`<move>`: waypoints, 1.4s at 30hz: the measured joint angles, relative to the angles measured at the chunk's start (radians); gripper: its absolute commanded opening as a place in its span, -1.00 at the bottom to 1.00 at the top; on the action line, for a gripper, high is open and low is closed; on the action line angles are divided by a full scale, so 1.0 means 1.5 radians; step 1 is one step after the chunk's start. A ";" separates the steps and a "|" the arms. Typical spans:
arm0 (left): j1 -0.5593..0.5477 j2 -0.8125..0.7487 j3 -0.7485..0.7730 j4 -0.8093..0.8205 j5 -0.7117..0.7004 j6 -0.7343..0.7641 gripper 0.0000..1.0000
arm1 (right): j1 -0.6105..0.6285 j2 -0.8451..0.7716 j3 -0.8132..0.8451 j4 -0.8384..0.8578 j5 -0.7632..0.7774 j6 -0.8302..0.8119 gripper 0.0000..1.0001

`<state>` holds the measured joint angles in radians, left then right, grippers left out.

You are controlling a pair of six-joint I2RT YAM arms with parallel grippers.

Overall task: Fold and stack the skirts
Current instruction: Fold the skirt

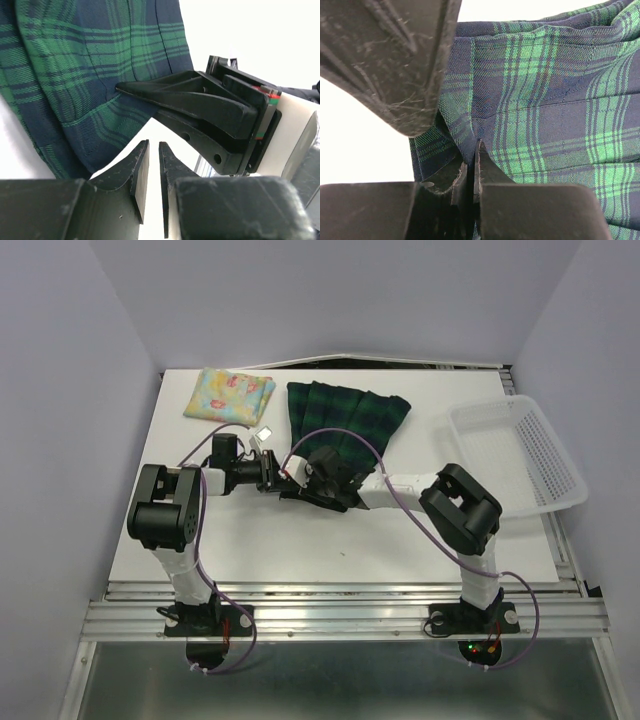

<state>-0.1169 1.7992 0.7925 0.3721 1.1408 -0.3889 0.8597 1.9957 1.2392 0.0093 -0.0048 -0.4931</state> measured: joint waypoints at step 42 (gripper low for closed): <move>0.002 0.125 0.032 0.034 -0.053 -0.085 -0.68 | -0.238 -0.111 0.080 -0.180 -0.399 0.414 -0.11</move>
<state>-0.1143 1.9865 0.8402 0.4229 1.0607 -0.5171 0.5034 1.8294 1.3586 -0.2611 -0.6029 0.1280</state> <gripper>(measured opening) 0.162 0.479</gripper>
